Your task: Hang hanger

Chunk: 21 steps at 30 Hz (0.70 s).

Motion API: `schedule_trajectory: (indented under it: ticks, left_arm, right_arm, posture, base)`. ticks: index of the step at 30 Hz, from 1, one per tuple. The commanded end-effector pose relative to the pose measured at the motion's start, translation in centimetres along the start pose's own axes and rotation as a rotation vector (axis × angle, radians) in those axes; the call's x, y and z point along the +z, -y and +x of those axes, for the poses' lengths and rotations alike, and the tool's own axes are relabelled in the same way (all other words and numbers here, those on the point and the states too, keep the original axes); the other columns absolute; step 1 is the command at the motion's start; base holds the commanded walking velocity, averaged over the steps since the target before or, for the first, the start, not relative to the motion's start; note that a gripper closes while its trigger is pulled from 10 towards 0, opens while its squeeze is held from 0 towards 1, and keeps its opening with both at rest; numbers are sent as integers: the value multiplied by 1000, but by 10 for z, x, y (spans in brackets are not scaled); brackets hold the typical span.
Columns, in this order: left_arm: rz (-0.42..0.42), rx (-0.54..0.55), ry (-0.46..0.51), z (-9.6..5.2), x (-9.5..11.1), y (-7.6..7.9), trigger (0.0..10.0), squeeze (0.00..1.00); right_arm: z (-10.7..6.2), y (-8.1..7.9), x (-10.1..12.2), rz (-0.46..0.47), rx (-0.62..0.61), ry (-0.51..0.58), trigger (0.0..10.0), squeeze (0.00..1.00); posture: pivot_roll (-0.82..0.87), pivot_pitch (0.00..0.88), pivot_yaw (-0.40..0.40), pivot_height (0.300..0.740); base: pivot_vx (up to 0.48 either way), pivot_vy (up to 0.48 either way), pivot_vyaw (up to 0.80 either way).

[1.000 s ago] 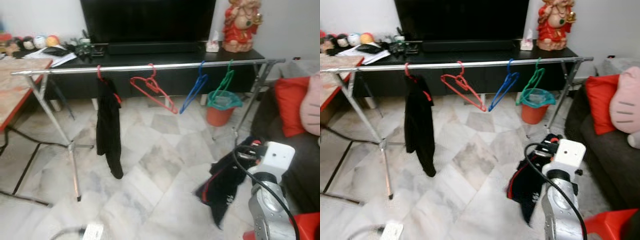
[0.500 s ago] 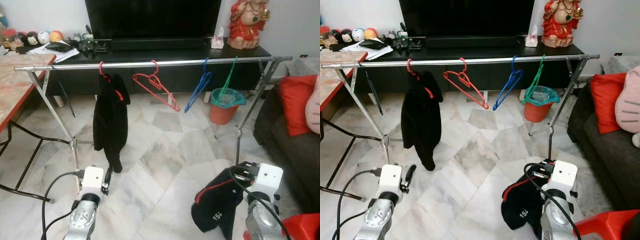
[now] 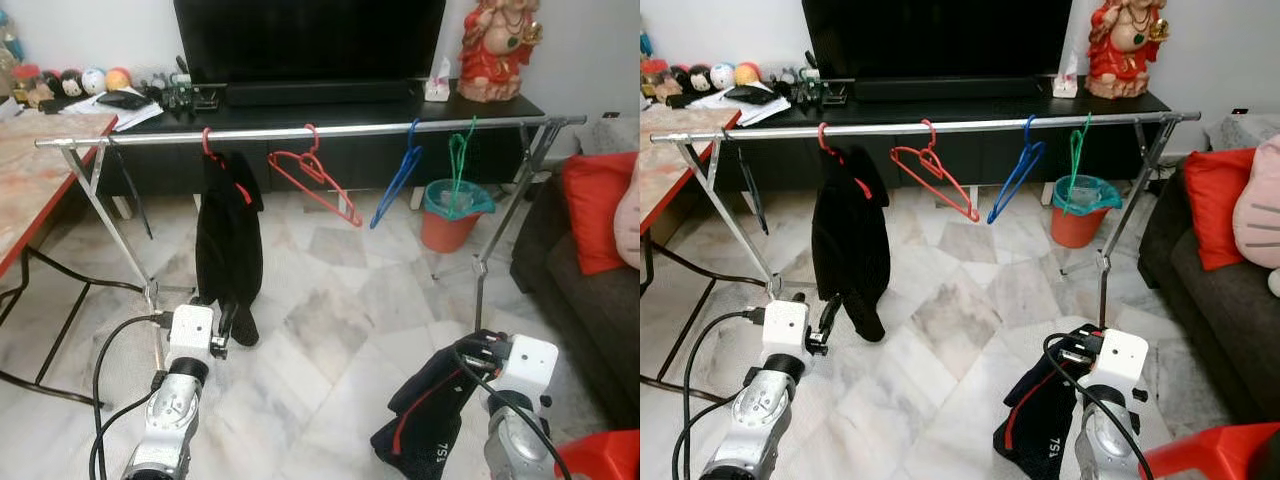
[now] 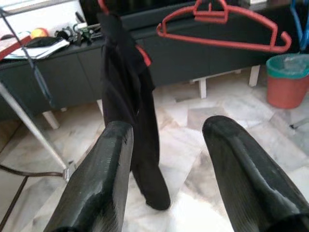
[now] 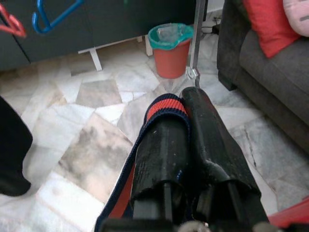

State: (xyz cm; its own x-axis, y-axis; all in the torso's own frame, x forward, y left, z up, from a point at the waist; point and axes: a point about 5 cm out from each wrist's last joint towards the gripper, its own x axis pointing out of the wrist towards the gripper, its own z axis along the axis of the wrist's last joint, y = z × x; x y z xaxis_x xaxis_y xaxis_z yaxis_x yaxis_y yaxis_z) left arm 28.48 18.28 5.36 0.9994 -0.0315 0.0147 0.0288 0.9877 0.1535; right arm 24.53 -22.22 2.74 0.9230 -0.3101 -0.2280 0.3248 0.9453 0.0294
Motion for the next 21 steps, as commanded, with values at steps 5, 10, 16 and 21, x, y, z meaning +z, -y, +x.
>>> schedule_trajectory:
  ticks: [5, 10, 16, 21]
  left_arm:
    - [-6, -25, 9, 4, 7, 3, 10000, 0]
    - [-15, -37, 7, 4, 7, 6, 10000, 0]
    - [-20, -44, 5, 4, 8, 8, 10000, 0]
    - [-23, -46, 7, 5, 9, 8, 10000, 0]
  right_arm:
    - [4, 0, 6, 8, -5, 42, 10000, 0]
    - [5, -2, 5, 12, 4, 42, 10000, 0]
    - [5, -3, 6, 3, 6, 57, 10000, 0]
    - [6, -4, 6, 2, 11, 58, 10000, 0]
  posture:
    - [-135, 0, 17, 740]
    - [-136, 0, 15, 740]
    - [-137, 0, 14, 740]
    - [-135, 0, 10, 740]
  base:
    - [307, 0, 0]
    - [328, 0, -473]
    - [333, 0, -217]
    - [335, 0, 0]
